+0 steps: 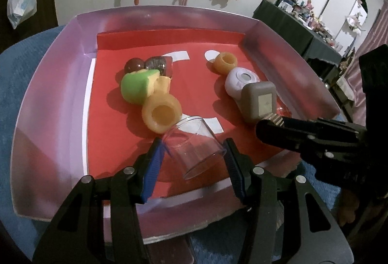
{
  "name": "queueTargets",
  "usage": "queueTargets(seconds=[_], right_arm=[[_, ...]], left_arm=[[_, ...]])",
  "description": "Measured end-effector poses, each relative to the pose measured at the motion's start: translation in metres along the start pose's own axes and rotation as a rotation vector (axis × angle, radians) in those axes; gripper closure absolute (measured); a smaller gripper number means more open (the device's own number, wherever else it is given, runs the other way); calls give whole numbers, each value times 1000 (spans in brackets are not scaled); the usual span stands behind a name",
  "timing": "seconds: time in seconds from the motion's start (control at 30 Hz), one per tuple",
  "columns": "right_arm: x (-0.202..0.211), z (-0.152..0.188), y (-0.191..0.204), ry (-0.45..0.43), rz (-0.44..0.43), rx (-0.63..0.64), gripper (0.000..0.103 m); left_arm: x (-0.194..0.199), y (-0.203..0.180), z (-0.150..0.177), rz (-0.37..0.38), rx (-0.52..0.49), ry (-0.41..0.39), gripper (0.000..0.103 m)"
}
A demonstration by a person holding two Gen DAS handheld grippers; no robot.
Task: Organize rigid objects
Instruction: 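Lower the clear cup and studded cylinder onto the red floor of the box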
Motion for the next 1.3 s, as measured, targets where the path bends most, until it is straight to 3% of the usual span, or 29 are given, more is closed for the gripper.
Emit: queueTargets(seconds=[0.53,0.8,1.1,1.3], right_arm=[[-11,-2,4,26,14,23,71],[-14,-9,-6,-3,34,-13,71],[-11,-15,-13,-56,139,-7,71],[-12,-15,-14,-55,137,-11,70]], left_arm=[[-8,5,-13,-14,25,-7,55],[-11,9,-16,-19,31,-10,55],[-11,15,-17,-15,45,-13,55],[-9,15,-17,-18,43,-12,55]])
Point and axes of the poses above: each gripper's, at about its wrist camera, not at the fingertips, and x roughly against the way its jaws point, y to its left, z to its underside, the point moved 7 cm from there along -x, roughly the way its jaws point, and after that the axes turned 11 degrees about y, right-handed, at the moved point
